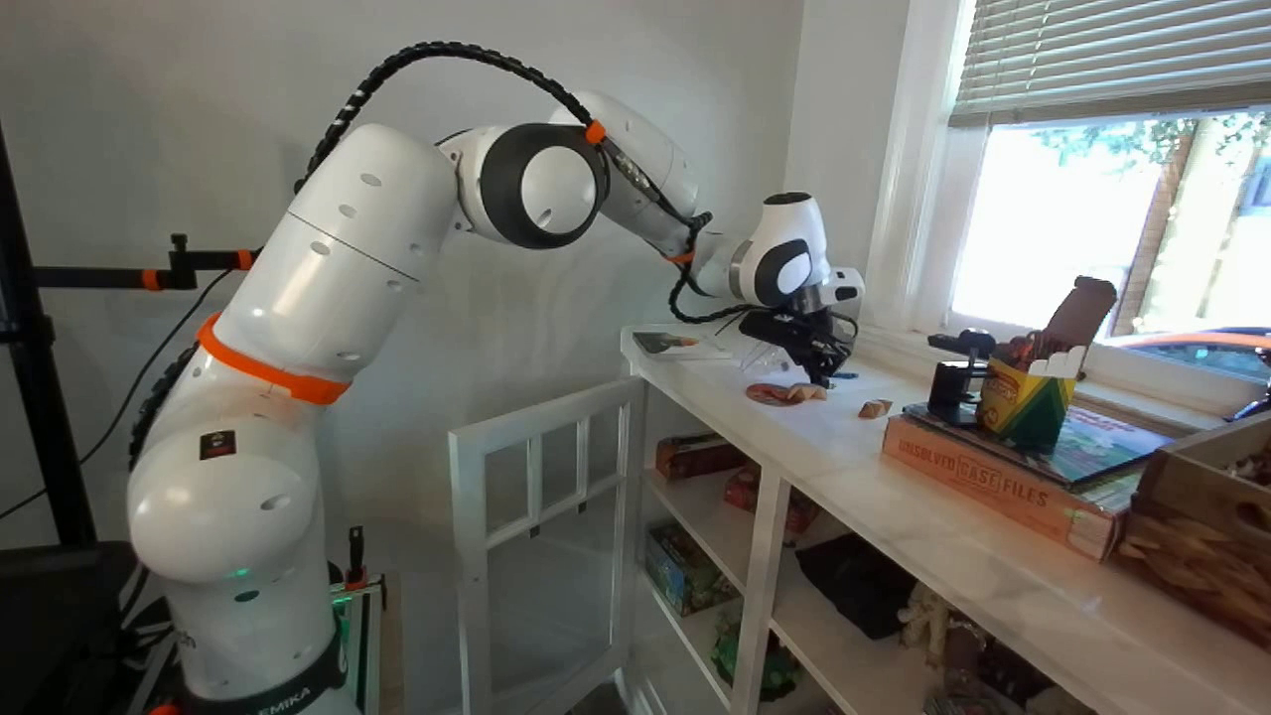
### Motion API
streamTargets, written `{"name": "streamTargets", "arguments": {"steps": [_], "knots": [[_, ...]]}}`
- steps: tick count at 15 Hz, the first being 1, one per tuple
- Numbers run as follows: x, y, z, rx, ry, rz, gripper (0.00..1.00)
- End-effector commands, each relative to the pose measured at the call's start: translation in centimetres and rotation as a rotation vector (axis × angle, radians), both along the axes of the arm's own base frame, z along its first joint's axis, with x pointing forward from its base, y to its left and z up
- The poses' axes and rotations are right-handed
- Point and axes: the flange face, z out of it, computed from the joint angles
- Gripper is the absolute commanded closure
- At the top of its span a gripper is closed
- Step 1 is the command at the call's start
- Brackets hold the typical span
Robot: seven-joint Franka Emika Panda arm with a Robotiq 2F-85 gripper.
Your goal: Put the crayons inside the plastic
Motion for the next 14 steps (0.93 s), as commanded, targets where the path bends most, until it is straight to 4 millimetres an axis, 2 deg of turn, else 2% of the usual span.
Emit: {"name": "streamTargets", "arguments": {"steps": [1, 2, 6, 8, 9, 10, 12, 14], "knots": [[-0.34, 0.04, -0.53, -0.018, -0.001, -0.003, 0.82], [-0.35, 0.07, -0.58, -0.018, 0.0, -0.002, 0.81], [-0.39, 0.19, -0.81, -0.019, 0.005, 0.001, 0.6], [-0.41, 0.26, -0.87, -0.02, 0.007, 0.003, 0.6], [-0.42, 0.29, -0.87, -0.019, 0.006, 0.003, 0.83], [-0.42, 0.29, -0.87, -0.019, 0.006, 0.002, 0.85], [-0.43, 0.27, -0.83, -0.017, 0.007, 0.002, 1.0], [-0.41, 0.3, -0.9, -0.014, 0.009, 0.001, 1.0]]}}
